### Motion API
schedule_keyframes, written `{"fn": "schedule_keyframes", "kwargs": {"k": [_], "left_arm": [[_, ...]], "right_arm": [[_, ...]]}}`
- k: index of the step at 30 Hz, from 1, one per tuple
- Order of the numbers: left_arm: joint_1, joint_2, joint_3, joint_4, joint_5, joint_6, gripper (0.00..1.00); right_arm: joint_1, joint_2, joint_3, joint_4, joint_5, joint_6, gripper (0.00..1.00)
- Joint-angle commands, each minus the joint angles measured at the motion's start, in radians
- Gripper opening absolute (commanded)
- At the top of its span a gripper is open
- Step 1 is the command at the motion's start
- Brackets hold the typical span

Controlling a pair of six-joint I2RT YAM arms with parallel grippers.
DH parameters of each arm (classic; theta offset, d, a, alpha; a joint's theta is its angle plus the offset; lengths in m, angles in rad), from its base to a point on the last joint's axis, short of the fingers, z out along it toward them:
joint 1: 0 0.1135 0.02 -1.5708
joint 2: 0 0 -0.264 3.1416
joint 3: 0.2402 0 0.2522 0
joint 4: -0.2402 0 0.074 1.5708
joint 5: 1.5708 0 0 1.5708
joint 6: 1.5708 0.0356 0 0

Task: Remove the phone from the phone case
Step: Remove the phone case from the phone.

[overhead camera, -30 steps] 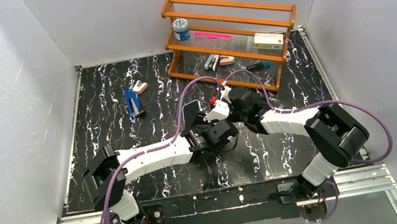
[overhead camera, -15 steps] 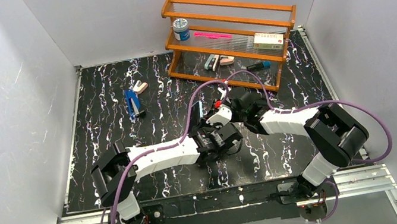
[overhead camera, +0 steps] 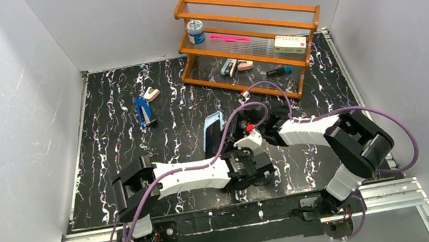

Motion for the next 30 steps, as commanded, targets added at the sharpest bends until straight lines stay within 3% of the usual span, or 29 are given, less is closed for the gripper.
{"fn": "schedule_keyframes", "kwargs": {"k": [1, 8, 13, 21, 30], "left_arm": [[-0.068, -0.016, 0.063, -0.076, -0.017, -0.132, 0.00], [-0.059, -0.097, 0.044, -0.141, -0.081, -0.158, 0.00], [0.024, -0.160, -0.002, -0.128, -0.075, -0.118, 0.00], [0.213, -0.243, -0.122, 0.099, 0.006, 0.091, 0.00], [0.322, -0.108, -0.135, 0.295, 0.027, 0.292, 0.00]], "right_arm": [[-0.017, 0.021, 0.082, 0.088, 0.119, 0.011, 0.01], [-0.077, 0.055, 0.079, 0.074, 0.149, -0.014, 0.01], [-0.122, 0.057, 0.056, 0.066, 0.160, -0.049, 0.01], [-0.193, 0.023, 0.001, 0.044, 0.147, -0.105, 0.01], [-0.196, 0.038, -0.031, 0.090, 0.034, -0.128, 0.01]]}}
